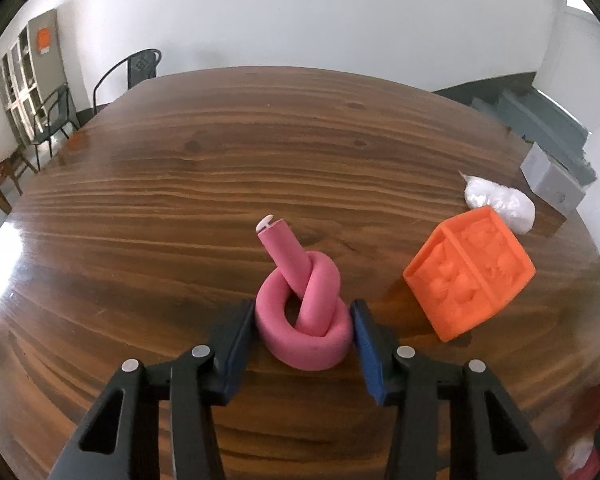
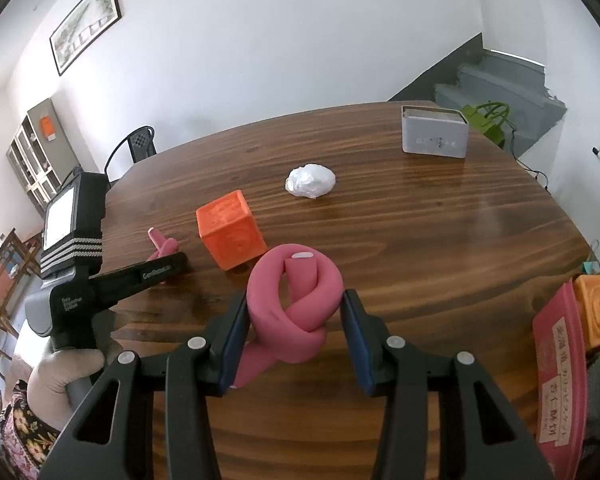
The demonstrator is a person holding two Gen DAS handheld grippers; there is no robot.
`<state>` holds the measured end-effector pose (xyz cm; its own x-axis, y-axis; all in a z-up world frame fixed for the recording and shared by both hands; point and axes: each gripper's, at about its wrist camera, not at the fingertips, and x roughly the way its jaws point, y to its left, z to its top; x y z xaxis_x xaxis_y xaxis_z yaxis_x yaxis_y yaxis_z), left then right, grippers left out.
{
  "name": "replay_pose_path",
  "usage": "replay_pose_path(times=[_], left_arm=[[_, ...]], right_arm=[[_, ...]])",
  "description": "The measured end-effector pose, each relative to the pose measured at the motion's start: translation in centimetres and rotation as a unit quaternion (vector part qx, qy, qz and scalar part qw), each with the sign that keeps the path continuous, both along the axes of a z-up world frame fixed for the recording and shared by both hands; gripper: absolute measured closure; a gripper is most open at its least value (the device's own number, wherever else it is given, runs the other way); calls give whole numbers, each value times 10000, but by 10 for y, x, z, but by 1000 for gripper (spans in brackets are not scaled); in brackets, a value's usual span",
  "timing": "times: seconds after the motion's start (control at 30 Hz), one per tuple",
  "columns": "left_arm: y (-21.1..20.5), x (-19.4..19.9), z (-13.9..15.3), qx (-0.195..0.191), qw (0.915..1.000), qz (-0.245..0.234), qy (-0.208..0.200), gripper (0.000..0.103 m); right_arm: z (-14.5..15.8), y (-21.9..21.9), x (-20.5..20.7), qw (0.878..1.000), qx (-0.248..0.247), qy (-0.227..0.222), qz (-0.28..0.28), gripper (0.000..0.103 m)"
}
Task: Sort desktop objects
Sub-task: 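Grasp the second pink knotted tube with the left gripper while the right holds its tube, then carry both pink tubes to the bin and open both grippers over it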
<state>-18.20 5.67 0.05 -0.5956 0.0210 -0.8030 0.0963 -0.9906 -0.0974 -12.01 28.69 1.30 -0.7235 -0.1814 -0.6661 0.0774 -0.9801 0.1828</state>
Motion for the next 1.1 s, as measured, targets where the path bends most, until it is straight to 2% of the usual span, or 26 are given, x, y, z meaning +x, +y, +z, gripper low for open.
replay_pose_path(times=[0.17, 0.3, 0.63, 0.9, 1.1], left_arm=[[-7, 8, 7, -46, 9999, 75, 89, 54], [-7, 23, 26, -193, 9988, 87, 443, 54], [7, 68, 61, -9, 9962, -150, 858, 54], [38, 112, 91, 223, 9904, -709, 1165, 54], [59, 140, 104, 297, 9845, -1113, 1320, 54]], right_arm=[[5, 1, 3, 9999, 67, 132, -54, 53], [8, 3, 5, 9998, 39, 189, -58, 53], [17, 8, 12, 9993, -78, 369, -73, 53], [28, 27, 33, 9975, -223, 592, -330, 53], [44, 65, 83, 9935, -298, 833, -716, 53]])
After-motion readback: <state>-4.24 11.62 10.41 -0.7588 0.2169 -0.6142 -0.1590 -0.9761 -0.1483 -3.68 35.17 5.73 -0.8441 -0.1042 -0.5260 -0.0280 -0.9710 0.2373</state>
